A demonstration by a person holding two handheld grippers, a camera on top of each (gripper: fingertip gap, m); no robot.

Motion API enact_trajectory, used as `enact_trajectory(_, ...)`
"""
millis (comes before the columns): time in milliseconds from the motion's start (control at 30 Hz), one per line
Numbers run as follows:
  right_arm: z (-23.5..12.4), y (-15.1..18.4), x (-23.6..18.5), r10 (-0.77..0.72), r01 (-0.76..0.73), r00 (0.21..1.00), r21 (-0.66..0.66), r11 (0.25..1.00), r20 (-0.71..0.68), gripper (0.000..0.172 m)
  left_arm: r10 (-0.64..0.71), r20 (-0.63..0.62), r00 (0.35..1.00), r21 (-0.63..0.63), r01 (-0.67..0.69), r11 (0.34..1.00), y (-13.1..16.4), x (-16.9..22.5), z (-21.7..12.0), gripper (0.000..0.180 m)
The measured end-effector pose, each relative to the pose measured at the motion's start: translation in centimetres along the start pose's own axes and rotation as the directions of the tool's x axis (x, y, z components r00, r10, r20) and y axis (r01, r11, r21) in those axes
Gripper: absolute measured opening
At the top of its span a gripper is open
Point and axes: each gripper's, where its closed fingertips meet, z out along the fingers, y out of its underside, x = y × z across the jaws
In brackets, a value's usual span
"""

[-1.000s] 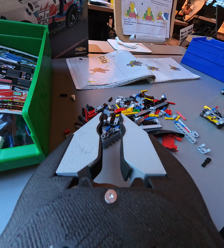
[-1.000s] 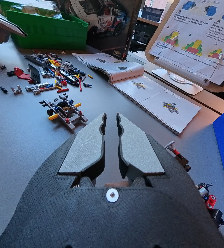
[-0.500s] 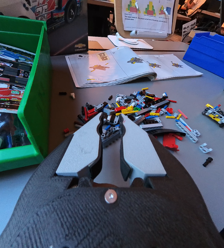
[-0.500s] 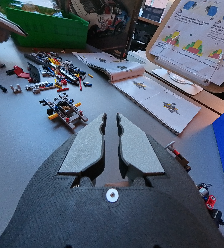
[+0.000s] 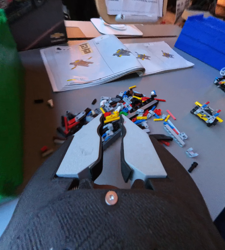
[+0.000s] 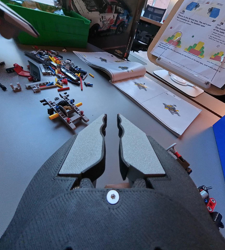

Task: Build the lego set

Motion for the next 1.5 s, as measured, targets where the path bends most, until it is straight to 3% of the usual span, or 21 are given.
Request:
enact_trajectory(200,0.0,-0.1,-0.2,-0.009,0.009,1.0,0.004,1.0,0.004,0.012,0.232,-0.129,0.964,-0.213,-0.256,0.943,-3.7,3.7,6.3,0.02)
enact_trajectory(367,-0.2,-0.2,-0.2,0.0,0.0,1.0,0.019,1.0,0.01,0.012,0.276,-0.261,0.925,-0.483,-0.373,0.792,-1.3,2.8,11.4,0.02)
enact_trajectory(567,-0.3,-0.4,-0.2,0.013,-0.014,1.0,0.033,0.999,0.021,0.012,0.345,-0.286,0.894,-0.601,-0.448,0.662,0.8,1.3,12.8,0.013)
enact_trajectory(733,-0.4,-0.5,-0.1,0.031,-0.032,0.999,0.04,0.999,0.028,0.012,0.347,-0.271,0.898,-0.608,-0.439,0.661,0.4,1.0,12.8,0.016)
enact_trajectory(900,-0.4,-0.5,-0.1,0.029,-0.03,0.999,0.042,0.999,0.029,0.012,0.268,-0.314,0.911,-0.608,-0.409,0.68,0.7,2.2,12.9,0.017)
enact_trajectory(967,-0.4,-0.5,-0.1,0.027,-0.029,0.999,0.041,0.999,0.029,0.012,0.293,-0.297,0.909,-0.641,-0.417,0.644,1.6,1.6,13.1,0.016)
enact_trajectory(1000,-0.4,-0.5,-0.1,0.027,-0.028,0.999,0.041,0.999,0.028,0.012,0.316,-0.292,0.903,-0.623,-0.43,0.654,1.3,1.6,13.4,0.006)
enact_trajectory(1100,-0.4,-0.5,-0.1,0.028,-0.029,0.999,0.044,0.999,0.026,0.011,0.345,-0.288,0.893,-0.625,-0.449,0.639,1.1,1.4,13.5,0.006)
enact_trajectory(1200,-0.4,-0.5,-0.1,0.028,-0.029,0.999,0.044,0.999,0.026,0.011,0.4,-0.28,0.873,-0.568,-0.486,0.664,-0.4,2.1,13.5,0.005)
enact_trajectory(1300,-0.4,-0.6,-0.1,0.027,-0.028,0.999,0.047,0.999,0.025,0.011,0.477,-0.273,0.835,-0.48,-0.548,0.685,-2.0,4.6,12.9,0.005)
enact_trajectory(1367,-0.3,-0.9,-0.4,0.031,-0.032,0.999,0.052,0.998,0.025,0.01,0.489,-0.293,0.822,-0.378,-0.569,0.73,-3.0,8.5,12.3,0.005)
enact_trajectory(1433,0.1,-2.0,-1.9,0.017,-0.021,0.998,0.068,0.997,0.061,0.014,0.376,-0.408,0.832,-0.254,-0.499,0.828,-3.5,14.3,11.2,0.005)
enact_trajectory(1500,0.9,-3.2,-4.3,-0.055,0.047,0.991,0.06,0.997,0.124,0.02,0.209,-0.517,0.83,-0.211,-0.36,0.909,-3.8,18.5,10.2,0.005)
